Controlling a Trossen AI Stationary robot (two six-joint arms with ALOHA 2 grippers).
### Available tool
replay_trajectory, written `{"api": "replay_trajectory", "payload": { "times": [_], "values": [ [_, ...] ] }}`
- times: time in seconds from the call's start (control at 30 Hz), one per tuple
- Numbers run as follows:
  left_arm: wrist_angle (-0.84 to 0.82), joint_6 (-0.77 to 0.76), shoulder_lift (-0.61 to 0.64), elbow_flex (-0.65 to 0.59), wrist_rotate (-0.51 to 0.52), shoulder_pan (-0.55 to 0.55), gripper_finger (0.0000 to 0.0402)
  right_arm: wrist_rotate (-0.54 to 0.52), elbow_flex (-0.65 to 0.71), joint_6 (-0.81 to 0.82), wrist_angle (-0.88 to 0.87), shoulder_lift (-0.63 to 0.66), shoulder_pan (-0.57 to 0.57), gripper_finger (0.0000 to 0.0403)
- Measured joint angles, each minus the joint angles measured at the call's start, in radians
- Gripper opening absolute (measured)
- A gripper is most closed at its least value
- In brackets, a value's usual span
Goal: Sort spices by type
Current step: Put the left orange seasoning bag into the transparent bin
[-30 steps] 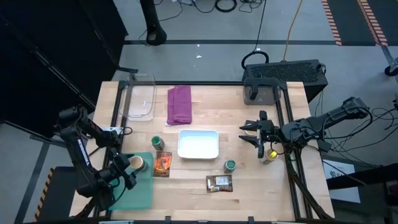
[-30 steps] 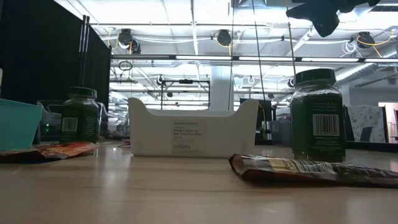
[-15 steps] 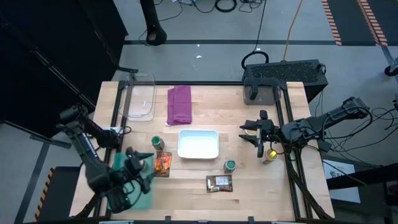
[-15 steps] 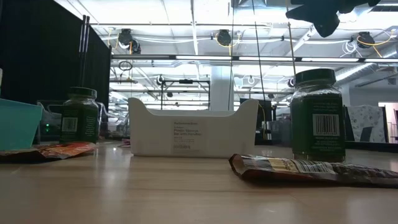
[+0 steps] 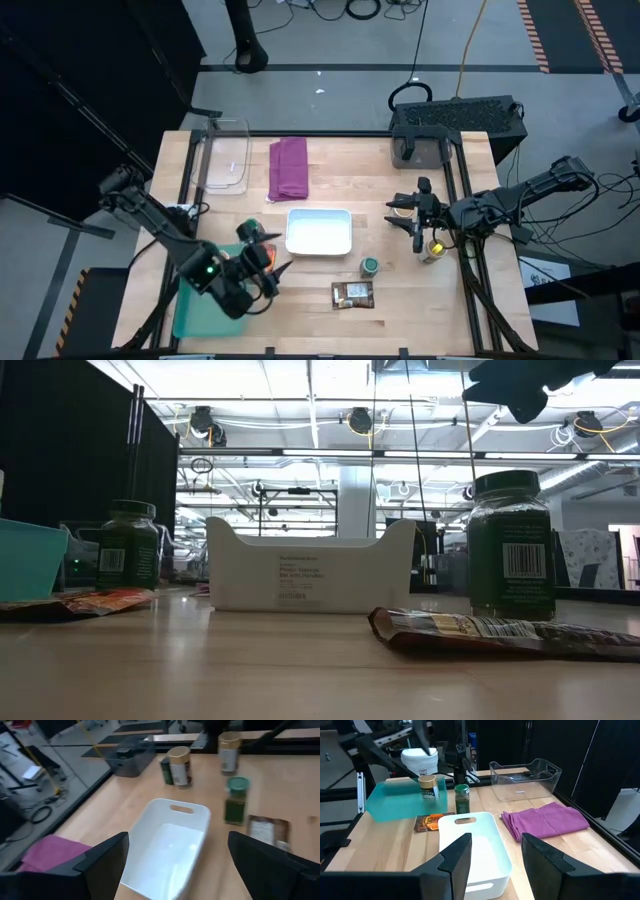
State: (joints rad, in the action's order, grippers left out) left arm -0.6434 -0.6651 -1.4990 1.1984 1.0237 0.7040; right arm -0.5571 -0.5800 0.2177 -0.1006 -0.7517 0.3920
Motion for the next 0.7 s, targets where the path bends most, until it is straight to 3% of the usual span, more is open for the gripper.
{"api": "replay_trajectory", "payload": {
  "times": [0.23,0.47,0.63,0.7],
  "values": [
    [0.007,0.024,0.0,-0.014,-0.015,-0.085,0.0345,-0.013,0.0,-0.009,-0.001,0.0,0.0,0.0155],
    [0.04,0.052,-0.014,-0.042,-0.05,-0.207,0.0345,-0.183,0.0,0.111,-0.013,-0.002,-0.002,0.0155],
    [0.144,0.288,-0.036,-0.043,-0.229,-0.306,0.0345,-0.174,0.0,0.115,0.052,-0.01,-0.039,0.0155],
    [0.217,0.415,-0.049,-0.043,-0.253,-0.336,0.0345,-0.156,0.0,0.116,0.09,-0.028,-0.058,0.0155]
  ]
}}
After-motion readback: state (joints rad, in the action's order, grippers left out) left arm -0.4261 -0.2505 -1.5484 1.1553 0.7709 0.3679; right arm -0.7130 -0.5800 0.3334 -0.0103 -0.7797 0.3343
